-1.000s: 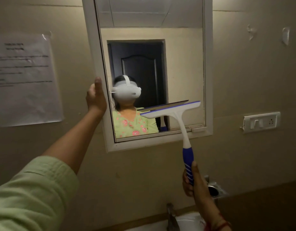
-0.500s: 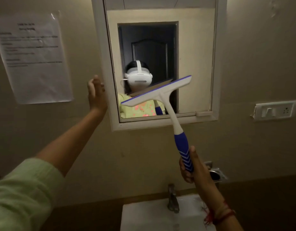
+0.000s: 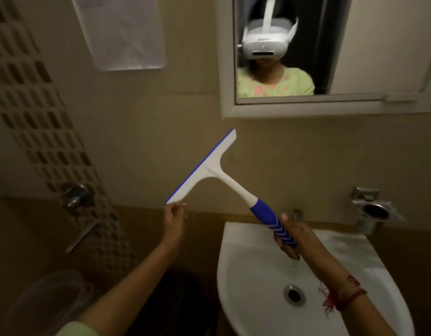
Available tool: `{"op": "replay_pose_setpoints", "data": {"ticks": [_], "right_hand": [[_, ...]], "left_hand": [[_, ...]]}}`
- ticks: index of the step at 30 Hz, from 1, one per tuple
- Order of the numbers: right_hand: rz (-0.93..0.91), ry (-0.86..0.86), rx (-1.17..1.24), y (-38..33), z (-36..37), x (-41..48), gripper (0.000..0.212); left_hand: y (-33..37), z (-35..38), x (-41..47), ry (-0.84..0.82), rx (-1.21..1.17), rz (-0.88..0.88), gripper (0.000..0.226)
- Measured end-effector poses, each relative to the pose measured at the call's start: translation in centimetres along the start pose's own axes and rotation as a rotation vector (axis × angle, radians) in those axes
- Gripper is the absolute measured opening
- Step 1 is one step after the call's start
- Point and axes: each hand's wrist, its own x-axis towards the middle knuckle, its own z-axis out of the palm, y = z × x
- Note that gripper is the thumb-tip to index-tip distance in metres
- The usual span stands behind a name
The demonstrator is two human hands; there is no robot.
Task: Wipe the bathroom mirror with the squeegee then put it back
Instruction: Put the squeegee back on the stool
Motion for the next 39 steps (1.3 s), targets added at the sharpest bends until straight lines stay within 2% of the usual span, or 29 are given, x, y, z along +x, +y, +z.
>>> {"op": "replay_pose_setpoints", "data": {"ticks": [1,2,7,18,22,25,28,33,36,39], "right_hand": [[0.074,-0.102,-0.027,1.1,1.9,0.9,0.061],[0.097,-0.095,-0.061,1.2,2.2,0.5,0.056],[0.116,-0.078,0.006,3.8,3.8,0.1,0.053],[0.372,-0.285,0.01,10.2,11.2,2.0,0.053],[0.464,-0.331,0.04,12.1,15.6,2.8,0.036],[0.529,-0.344,0.055,13.5,19.4,3.5,0.026],[0.687,-0.345,0.041,15.4,23.0,4.0,0.024],[1.044,-0.318,0.114,19.9,28.2,6.1,0.038],[1.15,-0.287,0.213,23.5,31.2,8.1,0.032],[1.187,-0.278,0.222,27.0,34.8,10.2,0.034]], "left_hand": [[-1.8,-2.7,-1.5,0.101,0.01,-0.086,0.014],[-2.8,-3.2,-1.9,0.124,0.008,-0.09,0.011],[-5.7,-5.3,-2.3,0.117,0.082,-0.184,0.01],[-12.8,-11.6,-3.1,0.299,0.161,-0.304,0.004],[-15.7,-14.3,-3.9,0.404,0.152,-0.392,0.019],[-18.0,-16.7,-4.4,0.482,0.13,-0.443,0.015],[-19.9,-18.8,-4.1,0.53,0.117,-0.489,0.013],[-23.6,-21.7,-2.2,0.534,0.142,-0.534,0.013],[-26.0,-23.0,-1.2,0.513,0.157,-0.541,0.013],[-28.3,-24.1,0.2,0.509,0.18,-0.549,0.014]]}}
